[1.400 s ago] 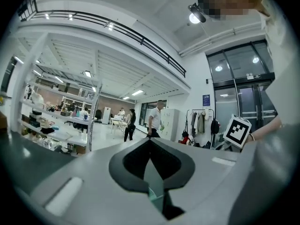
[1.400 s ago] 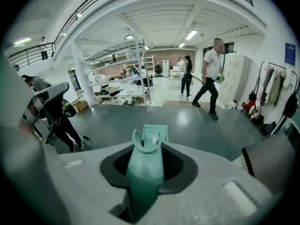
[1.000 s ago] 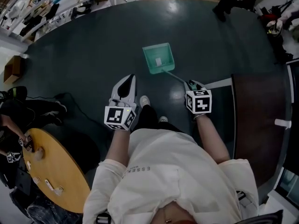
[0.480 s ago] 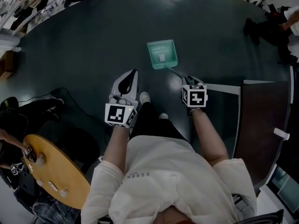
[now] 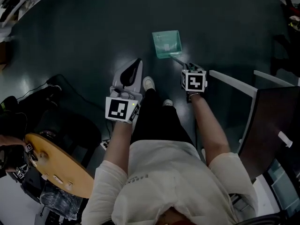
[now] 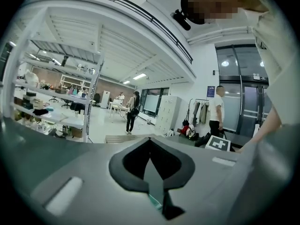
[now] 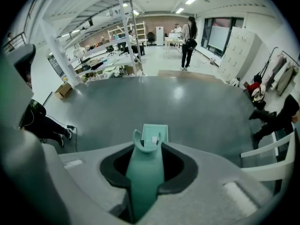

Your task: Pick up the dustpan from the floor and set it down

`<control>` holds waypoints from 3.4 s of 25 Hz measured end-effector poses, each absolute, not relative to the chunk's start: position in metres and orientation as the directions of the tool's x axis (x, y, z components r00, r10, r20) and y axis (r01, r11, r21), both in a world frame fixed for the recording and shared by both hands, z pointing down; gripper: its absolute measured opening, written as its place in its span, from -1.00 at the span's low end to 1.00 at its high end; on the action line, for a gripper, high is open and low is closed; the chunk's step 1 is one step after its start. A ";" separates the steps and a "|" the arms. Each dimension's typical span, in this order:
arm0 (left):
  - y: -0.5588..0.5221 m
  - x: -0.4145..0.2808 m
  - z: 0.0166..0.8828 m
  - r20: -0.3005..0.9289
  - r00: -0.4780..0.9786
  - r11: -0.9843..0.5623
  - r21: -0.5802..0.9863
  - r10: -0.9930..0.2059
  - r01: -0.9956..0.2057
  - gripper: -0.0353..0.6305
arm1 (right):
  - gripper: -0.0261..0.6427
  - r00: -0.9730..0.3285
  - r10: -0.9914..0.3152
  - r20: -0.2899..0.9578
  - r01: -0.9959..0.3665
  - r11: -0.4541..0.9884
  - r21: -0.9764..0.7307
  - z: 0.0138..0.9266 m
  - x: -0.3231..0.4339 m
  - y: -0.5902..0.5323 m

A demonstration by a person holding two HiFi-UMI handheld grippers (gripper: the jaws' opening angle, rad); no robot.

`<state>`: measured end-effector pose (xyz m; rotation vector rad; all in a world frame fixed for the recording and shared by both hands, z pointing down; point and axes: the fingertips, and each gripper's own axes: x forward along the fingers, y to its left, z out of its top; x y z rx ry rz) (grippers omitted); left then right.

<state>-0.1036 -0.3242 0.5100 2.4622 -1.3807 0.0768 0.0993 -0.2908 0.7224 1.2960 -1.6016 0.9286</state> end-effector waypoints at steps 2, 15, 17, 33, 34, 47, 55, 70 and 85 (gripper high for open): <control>-0.325 -0.103 0.522 0.214 0.537 -0.484 0.255 -0.816 -0.837 -0.85 | -0.70 -0.093 -0.329 0.940 -0.982 0.187 -0.032 0.739 0.095 -0.291; -0.326 -0.092 0.571 0.297 0.543 -0.463 0.301 -0.785 -0.834 -0.85 | -0.69 -0.090 -0.305 0.948 -0.982 0.186 -0.033 0.774 0.083 -0.302; -0.327 -0.089 0.574 0.296 0.539 -0.454 0.310 -0.788 -0.835 -0.85 | -0.68 -0.105 -0.327 0.939 -0.985 0.166 -0.052 0.773 0.081 -0.307; -0.312 -0.071 0.490 0.187 0.562 -0.501 0.290 -0.806 -0.815 -0.85 | -0.83 -0.176 -0.689 0.703 -0.976 0.215 -0.033 0.603 0.088 -0.316; -0.307 -0.070 0.479 0.183 0.560 -0.501 0.288 -0.808 -0.816 -0.85 | -0.94 -0.169 -0.709 0.684 -0.979 0.204 -0.030 0.585 0.092 -0.313; -0.185 -0.030 0.353 0.029 0.505 -0.484 0.244 -0.863 -0.841 -0.85 | -0.94 -0.368 -0.880 0.302 -0.928 0.365 -0.067 0.399 0.123 -0.209; -0.093 -0.015 0.340 -0.010 0.487 -0.478 0.210 -0.873 -0.853 -0.85 | -0.94 -0.380 -0.875 0.300 -0.922 0.382 -0.056 0.396 0.145 -0.127; 0.074 -0.039 0.330 -0.009 0.436 -0.429 0.202 -0.900 -0.880 -0.85 | -0.94 -0.384 -0.866 0.320 -0.920 0.387 -0.058 0.385 0.140 0.038; 0.234 -0.024 0.328 -0.012 0.470 -0.465 0.168 -0.883 -0.869 -0.85 | -0.94 -0.412 -0.872 0.265 -0.907 0.420 -0.026 0.369 0.142 0.209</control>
